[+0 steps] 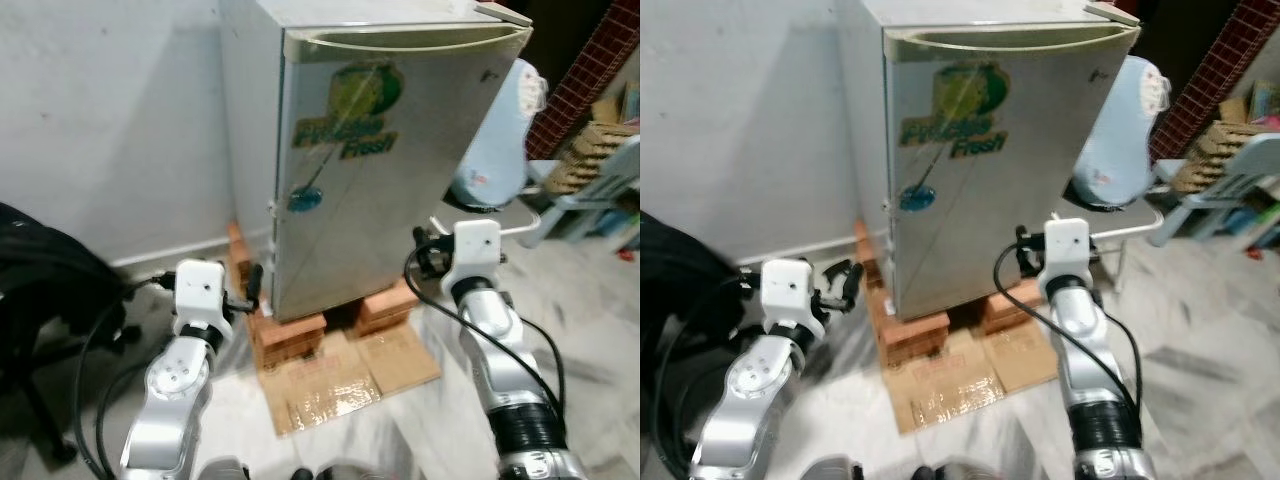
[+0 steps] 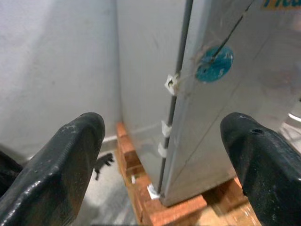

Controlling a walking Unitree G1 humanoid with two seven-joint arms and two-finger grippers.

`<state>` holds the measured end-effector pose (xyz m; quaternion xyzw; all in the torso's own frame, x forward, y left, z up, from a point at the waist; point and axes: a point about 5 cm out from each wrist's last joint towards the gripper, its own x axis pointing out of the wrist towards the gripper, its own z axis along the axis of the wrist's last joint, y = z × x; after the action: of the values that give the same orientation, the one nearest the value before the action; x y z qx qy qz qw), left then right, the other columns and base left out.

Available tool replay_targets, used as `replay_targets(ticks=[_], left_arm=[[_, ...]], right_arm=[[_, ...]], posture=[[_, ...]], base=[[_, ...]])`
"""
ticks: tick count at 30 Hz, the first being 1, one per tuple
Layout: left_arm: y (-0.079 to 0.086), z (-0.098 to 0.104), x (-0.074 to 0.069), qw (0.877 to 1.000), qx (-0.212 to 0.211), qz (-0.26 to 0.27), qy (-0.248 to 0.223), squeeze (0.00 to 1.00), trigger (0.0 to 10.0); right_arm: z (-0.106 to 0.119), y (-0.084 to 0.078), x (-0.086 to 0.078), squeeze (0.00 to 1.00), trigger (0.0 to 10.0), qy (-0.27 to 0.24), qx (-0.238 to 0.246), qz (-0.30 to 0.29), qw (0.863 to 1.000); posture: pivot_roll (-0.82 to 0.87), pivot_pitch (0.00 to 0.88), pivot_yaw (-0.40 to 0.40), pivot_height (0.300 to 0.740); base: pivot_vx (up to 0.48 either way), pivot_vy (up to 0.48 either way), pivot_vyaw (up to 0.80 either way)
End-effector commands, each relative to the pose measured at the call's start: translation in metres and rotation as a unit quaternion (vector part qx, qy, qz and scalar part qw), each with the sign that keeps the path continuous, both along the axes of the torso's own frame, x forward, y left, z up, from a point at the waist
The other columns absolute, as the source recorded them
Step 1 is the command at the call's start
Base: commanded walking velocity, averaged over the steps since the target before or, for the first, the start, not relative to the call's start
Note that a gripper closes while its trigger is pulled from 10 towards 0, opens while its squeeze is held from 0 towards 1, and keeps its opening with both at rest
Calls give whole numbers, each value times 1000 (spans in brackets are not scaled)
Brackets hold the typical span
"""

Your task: Restocking fridge

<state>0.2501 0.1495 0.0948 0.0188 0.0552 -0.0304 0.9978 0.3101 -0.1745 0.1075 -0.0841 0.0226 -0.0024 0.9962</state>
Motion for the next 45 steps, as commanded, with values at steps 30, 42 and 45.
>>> replay_targets(ticks=[30, 42, 45], left_arm=[[29, 5, -5, 995, 17, 100, -15, 0, 10000], [21, 6, 0, 997, 4, 76, -19, 0, 10000], [21, 6, 1, 997, 3, 76, -19, 0, 10000]], right_arm=[[-2, -5, -1, 0, 10000, 3, 9, -9, 1000], [-1, -5, -2, 0, 10000, 2, 7, -8, 1000], [0, -5, -1, 0, 10000, 1, 7, -7, 1000]], posture=[[109, 50, -92, 740], [94, 42, -82, 740], [95, 44, -83, 740]], base=[[0, 0, -50], [234, 0, 0], [315, 0, 0]])
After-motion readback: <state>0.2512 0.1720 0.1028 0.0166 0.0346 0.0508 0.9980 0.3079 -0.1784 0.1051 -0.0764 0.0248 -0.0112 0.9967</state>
